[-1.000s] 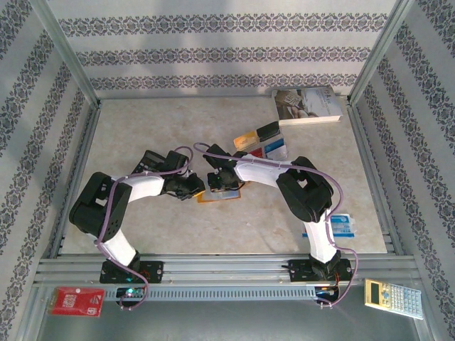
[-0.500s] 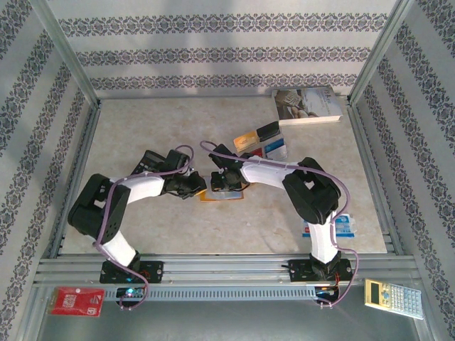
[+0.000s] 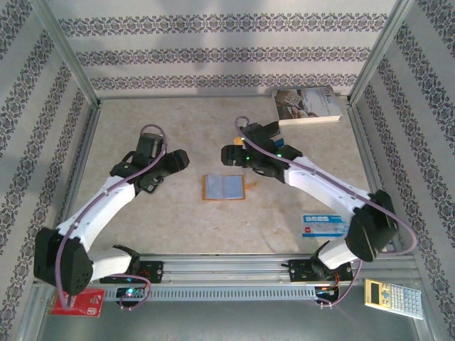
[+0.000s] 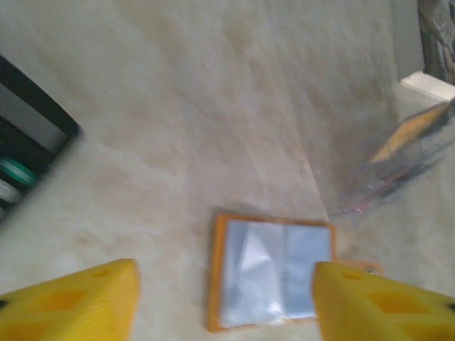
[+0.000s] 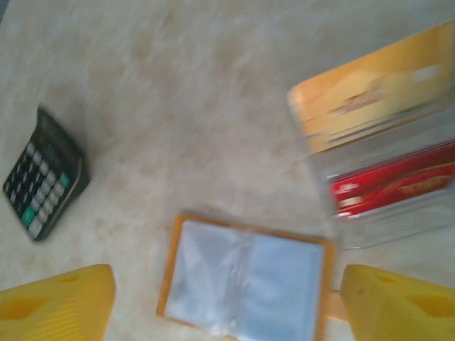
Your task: Take the credit cards out of the card holder
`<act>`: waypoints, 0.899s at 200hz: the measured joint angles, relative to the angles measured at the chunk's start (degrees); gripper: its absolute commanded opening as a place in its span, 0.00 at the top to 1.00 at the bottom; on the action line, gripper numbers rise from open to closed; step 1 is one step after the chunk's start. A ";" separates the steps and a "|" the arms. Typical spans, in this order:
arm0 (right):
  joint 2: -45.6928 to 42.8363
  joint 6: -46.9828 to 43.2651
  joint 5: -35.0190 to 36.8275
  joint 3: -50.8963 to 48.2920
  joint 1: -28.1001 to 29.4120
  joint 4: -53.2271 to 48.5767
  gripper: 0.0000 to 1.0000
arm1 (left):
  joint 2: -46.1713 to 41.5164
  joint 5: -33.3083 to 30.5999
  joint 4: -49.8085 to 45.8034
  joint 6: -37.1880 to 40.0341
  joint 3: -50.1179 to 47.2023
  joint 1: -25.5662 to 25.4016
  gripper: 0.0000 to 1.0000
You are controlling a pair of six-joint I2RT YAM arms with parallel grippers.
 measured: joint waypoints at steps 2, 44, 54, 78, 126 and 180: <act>-0.63 -0.76 0.55 -0.42 -0.35 0.20 0.02 | -0.48 -0.83 -0.17 0.13 0.00 0.09 0.15; -12.92 -7.82 12.15 -10.84 -7.56 4.59 0.02 | -10.99 -19.06 0.98 7.02 -2.97 1.60 0.00; -15.91 -9.46 14.86 -14.05 -9.60 6.45 0.02 | -13.79 -23.41 3.45 9.11 -5.79 1.97 0.00; -22.14 -12.76 19.04 -22.25 -14.84 11.82 0.02 | -18.08 -32.41 10.45 14.51 -13.62 2.93 0.00; -29.31 -15.65 22.84 -37.18 -26.27 22.34 0.02 | -18.84 -44.04 24.70 23.43 -25.20 5.51 0.00; -27.04 -18.91 22.03 -49.62 -32.22 36.37 0.02 | -11.39 -43.85 42.71 31.36 -34.23 8.37 0.00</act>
